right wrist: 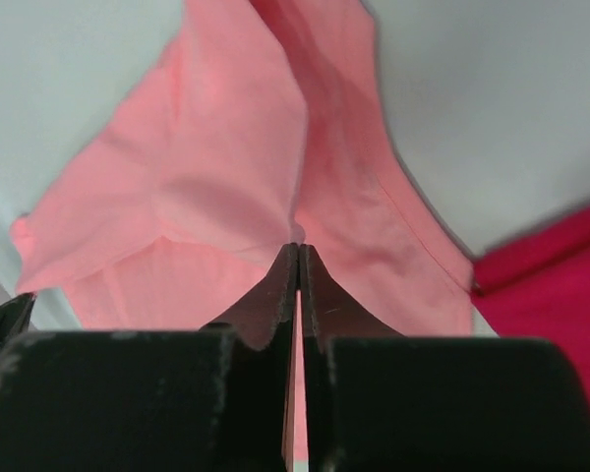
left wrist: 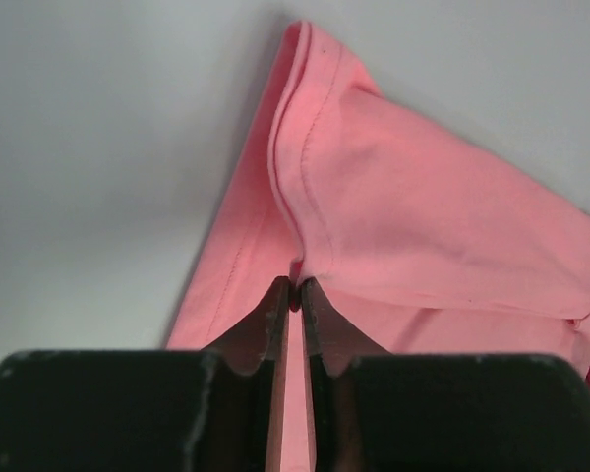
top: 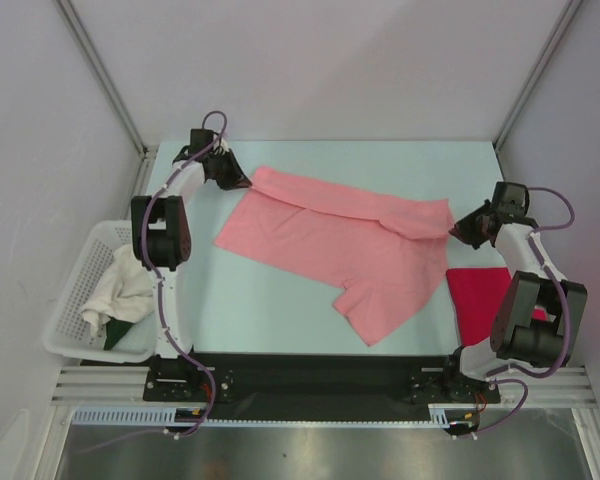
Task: Fold and stack the t-shirts
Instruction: Fold the tshirt
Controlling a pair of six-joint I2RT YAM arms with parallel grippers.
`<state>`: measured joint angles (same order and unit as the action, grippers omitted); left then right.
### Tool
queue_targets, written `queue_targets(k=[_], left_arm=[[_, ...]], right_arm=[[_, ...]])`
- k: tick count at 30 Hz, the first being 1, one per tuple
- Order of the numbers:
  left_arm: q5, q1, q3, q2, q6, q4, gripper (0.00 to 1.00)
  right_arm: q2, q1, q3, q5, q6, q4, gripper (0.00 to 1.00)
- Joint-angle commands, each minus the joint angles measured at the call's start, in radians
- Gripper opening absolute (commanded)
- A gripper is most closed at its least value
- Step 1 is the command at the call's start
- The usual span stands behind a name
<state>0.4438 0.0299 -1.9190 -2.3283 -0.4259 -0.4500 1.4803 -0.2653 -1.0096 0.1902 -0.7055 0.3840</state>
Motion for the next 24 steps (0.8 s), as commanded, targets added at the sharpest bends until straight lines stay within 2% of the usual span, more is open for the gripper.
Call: queue_targets(k=[1,2,3,4,5,6,9,10,13,16,20,24], left_arm=[[-0.048,-0.008,0.014,0.033,0.041,-0.039,0.15],[-0.068,-0.008,0.031,0.049,0.055,-0.041,0.27],[-0.112,-0.008,0.056,0.069,0.061,-0.042,0.34],[-0.126,-0.008,0.063,0.096,0.068,-0.044,0.40],[-0.134,-0.008,0.063,0.106,0.084,-0.044,0.54],[-0.145,-0.008,0.040,0.110,0.090,-0.047,0.62],[-0.120,-0.008,-0.078,0.063,0.113,-0.058,0.73],[-0.091,-0.005,-0.116,0.034,0.116,-0.059,0.74],[-0.068,0.010,-0.256,-0.074,0.139,-0.055,0.74],[-0.039,0.018,-0.264,-0.123,0.136,0.019,0.71],[0.001,0.041,-0.304,-0.187,0.112,0.048,0.60],[-0.025,0.061,-0.315,-0.220,0.079,0.080,0.58]], right_arm=[[-0.026,0.009,0.028,-0.104,-0.032,0.107,0.05],[-0.019,0.006,0.031,-0.112,-0.034,0.152,0.10],[-0.002,0.006,0.028,-0.104,-0.007,0.164,0.20],[0.006,0.009,0.019,-0.103,0.012,0.177,0.26],[0.015,0.017,-0.018,-0.119,0.035,0.190,0.31],[0.031,0.017,-0.038,-0.121,0.069,0.181,0.41],[0.095,0.003,-0.171,-0.078,0.197,0.110,0.61],[0.179,0.003,-0.216,-0.065,0.268,0.104,0.62],[0.357,-0.002,-0.395,0.004,0.328,0.114,0.66],[0.489,-0.005,-0.529,0.089,0.339,0.151,0.67],[0.532,0.000,-0.574,0.141,0.331,0.153,0.65],[0.538,0.000,-0.567,0.160,0.325,0.142,0.62]])
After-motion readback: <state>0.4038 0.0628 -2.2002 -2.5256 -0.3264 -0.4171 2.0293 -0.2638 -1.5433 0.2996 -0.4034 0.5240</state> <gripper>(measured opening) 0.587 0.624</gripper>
